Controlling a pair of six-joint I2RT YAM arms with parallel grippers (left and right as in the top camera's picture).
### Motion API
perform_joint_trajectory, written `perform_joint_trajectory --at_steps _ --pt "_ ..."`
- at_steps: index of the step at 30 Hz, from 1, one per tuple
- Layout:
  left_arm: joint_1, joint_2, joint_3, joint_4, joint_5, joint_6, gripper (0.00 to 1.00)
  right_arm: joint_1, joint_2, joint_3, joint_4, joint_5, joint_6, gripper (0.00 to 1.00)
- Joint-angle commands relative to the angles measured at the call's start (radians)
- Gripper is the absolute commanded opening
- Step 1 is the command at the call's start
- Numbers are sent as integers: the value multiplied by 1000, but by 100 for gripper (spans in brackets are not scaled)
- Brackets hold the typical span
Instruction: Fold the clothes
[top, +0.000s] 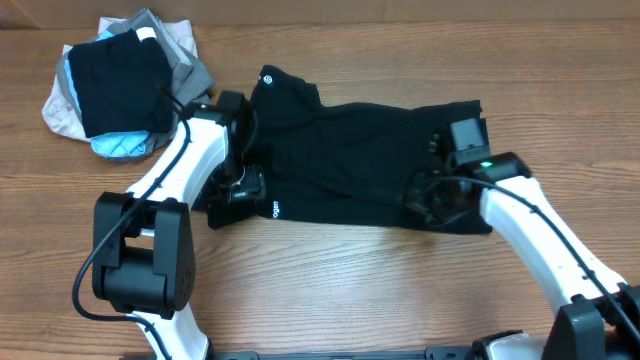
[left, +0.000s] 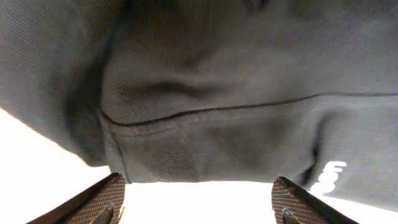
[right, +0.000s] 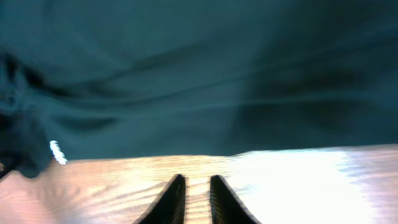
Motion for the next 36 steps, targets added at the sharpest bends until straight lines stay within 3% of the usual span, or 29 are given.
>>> perform_joint_trajectory --at_steps 1,5,12,19,36 --pt "5 5 -45 23 20 0 79 52 49 -2 54 -10 16 7" --pt "5 5 -75 35 18 -1 86 91 130 -2 152 -77 19 4" --pt "6 8 -86 35 8 0 89 117 291 -2 274 -181 30 4" --pt "6 31 -86 50 9 -1 93 124 327 -2 341 -186 30 4" --pt "22 57 -86 62 -9 0 97 109 363 -3 341 163 60 6"
